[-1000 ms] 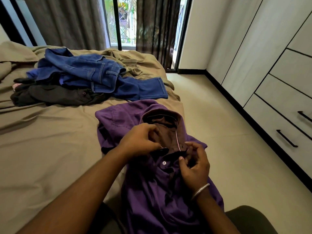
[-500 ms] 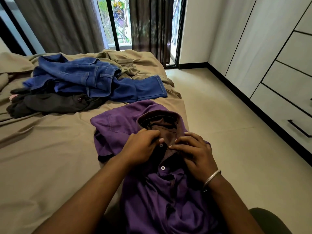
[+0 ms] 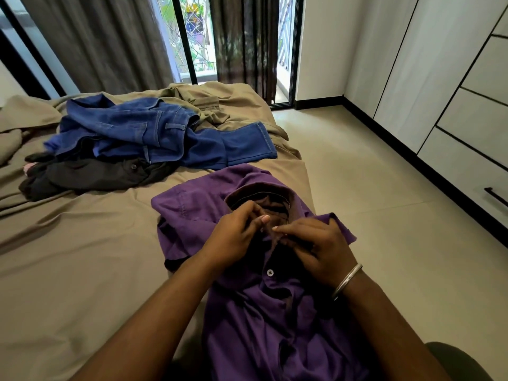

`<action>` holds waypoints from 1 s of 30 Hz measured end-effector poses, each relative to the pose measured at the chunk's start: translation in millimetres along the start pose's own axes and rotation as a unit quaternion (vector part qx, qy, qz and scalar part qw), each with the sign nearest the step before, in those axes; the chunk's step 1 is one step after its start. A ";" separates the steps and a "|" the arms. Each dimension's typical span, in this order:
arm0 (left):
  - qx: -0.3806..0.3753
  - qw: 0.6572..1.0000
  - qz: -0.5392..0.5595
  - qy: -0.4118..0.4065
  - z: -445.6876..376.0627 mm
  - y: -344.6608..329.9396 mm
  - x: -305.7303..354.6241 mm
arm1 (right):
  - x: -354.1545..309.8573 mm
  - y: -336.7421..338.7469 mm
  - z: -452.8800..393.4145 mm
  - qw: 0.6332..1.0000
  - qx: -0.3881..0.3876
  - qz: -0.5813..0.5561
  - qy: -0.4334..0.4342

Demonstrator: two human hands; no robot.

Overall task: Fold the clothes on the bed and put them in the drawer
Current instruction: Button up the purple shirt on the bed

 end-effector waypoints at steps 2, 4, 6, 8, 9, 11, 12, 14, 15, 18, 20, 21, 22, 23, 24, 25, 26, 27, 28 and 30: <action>0.014 0.998 0.054 0.009 0.3 4.5 -0.5 | 0.4 2.3 -4.9 0.999 0.020 -0.015 -0.020; 0.021 0.994 0.100 0.025 -1.4 8.0 -3.7 | 0.0 3.9 -7.4 0.999 0.033 -0.026 -0.033; 0.016 0.991 0.131 0.033 -3.3 9.0 -6.1 | 0.5 5.1 -6.4 0.997 0.043 -0.055 -0.034; 0.009 0.989 0.146 0.036 -4.7 8.5 -7.7 | 2.0 5.3 -4.5 0.996 0.044 -0.074 -0.038; 0.009 0.988 0.149 0.038 -5.2 8.8 -8.1 | 2.5 4.5 -4.4 0.995 0.039 -0.079 -0.039; 0.006 0.987 0.152 0.044 -6.4 8.7 -9.6 | 1.8 2.5 -3.9 0.995 0.019 -0.087 -0.035; 0.000 0.987 0.156 0.047 -6.5 8.2 -10.2 | 0.6 2.3 -3.8 0.995 0.011 -0.091 -0.031; -0.024 0.980 0.188 0.053 -5.2 7.1 -9.9 | -0.9 2.8 -3.4 0.995 0.001 -0.093 -0.022; -0.041 0.977 0.205 0.053 -4.7 7.0 -9.0 | -1.5 3.0 -3.7 0.996 -0.002 -0.089 -0.018; -0.068 0.972 0.221 0.037 -3.3 8.5 -6.1 | -0.7 1.9 -5.5 0.997 -0.004 -0.081 -0.013; -0.063 0.970 0.233 0.028 -2.9 12.0 -5.0 | -0.5 2.7 -7.1 0.998 0.008 -0.062 -0.007; -0.060 0.969 0.240 0.025 -3.3 12.9 -4.7 | -1.0 4.9 -7.6 0.999 0.020 -0.041 -0.005; -0.058 0.968 0.244 0.024 -4.2 13.0 -5.4 | -1.9 7.8 -7.5 0.999 0.034 -0.010 -0.006; -0.057 0.967 0.248 0.024 -4.4 14.1 -5.1 | -4.4 12.1 -9.7 0.998 0.044 0.040 -0.009; -0.057 0.966 0.251 0.025 -4.7 13.6 -6.1 | -7.3 16.3 -11.0 0.993 0.050 0.104 -0.017; -0.058 0.964 0.257 0.026 -5.1 14.3 -6.0 | -12.0 20.1 -14.9 0.983 0.049 0.174 -0.020; -0.058 0.963 0.261 0.027 -5.2 14.1 -6.2 | -16.6 20.9 -18.1 0.971 0.037 0.233 -0.021; -0.058 0.962 0.265 0.030 -5.0 13.8 -6.4 | -20.4 19.8 -21.6 0.960 0.019 0.278 -0.025; -0.054 0.962 0.264 0.033 -5.0 13.4 -7.0 | -23.0 18.4 -24.3 0.950 0.001 0.311 -0.036; -0.041 0.965 0.257 0.039 -5.4 12.7 -8.9 | -25.1 16.2 -27.7 0.934 -0.017 0.354 -0.056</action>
Point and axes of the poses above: each hand's wrist, its own z-axis away from the middle knuckle, its own y-axis out of the back of the hand, x = y × z, the point moved 7 cm from there along -z, towards the middle knuckle, and after that the axes turned 12 degrees about y, right-handed, at the moved point
